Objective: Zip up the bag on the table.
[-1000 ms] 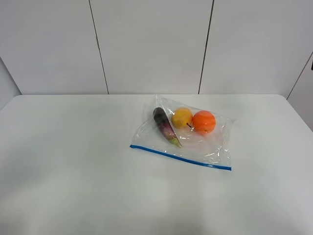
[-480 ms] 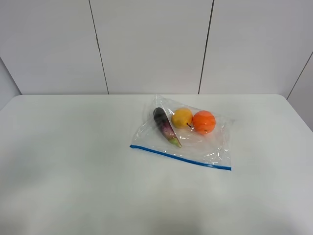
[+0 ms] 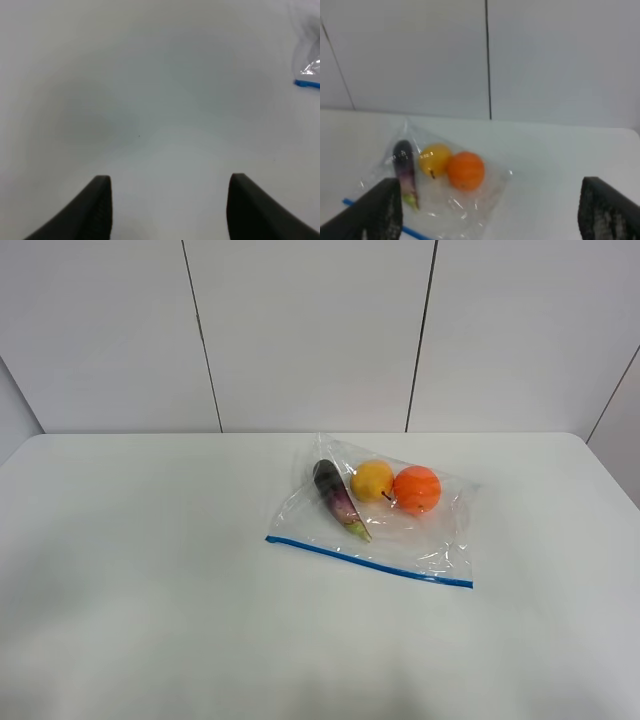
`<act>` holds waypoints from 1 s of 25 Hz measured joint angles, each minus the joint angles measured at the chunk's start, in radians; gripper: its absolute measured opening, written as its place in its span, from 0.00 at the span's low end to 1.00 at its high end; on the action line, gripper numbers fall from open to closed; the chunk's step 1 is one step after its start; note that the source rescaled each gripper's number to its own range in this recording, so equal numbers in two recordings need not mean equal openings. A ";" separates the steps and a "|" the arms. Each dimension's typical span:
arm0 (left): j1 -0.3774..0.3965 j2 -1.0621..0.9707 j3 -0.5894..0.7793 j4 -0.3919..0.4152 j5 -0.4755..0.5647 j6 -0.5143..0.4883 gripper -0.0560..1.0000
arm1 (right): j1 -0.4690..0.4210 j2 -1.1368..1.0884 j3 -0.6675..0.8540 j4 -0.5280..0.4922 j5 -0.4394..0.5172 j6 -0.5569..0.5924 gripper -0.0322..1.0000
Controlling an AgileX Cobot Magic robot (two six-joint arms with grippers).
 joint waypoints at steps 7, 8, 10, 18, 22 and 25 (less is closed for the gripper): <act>0.000 0.000 0.000 0.000 0.000 0.000 0.76 | 0.000 -0.092 0.003 -0.017 0.011 0.016 0.84; 0.000 0.000 0.000 0.000 0.000 0.000 0.76 | 0.000 -0.101 0.007 -0.018 0.010 0.016 0.84; 0.000 0.000 0.000 0.000 0.000 0.000 0.76 | 0.000 -0.124 0.030 -0.018 0.010 0.022 0.84; 0.000 0.000 0.000 0.000 0.000 0.000 0.76 | 0.000 -0.277 0.186 -0.030 0.010 0.041 0.84; 0.000 0.000 0.000 0.000 0.000 0.000 0.76 | 0.000 -0.294 0.220 -0.045 0.033 0.043 0.81; 0.000 0.000 0.000 0.000 0.000 0.000 0.76 | 0.000 -0.297 0.242 -0.050 0.034 0.044 0.81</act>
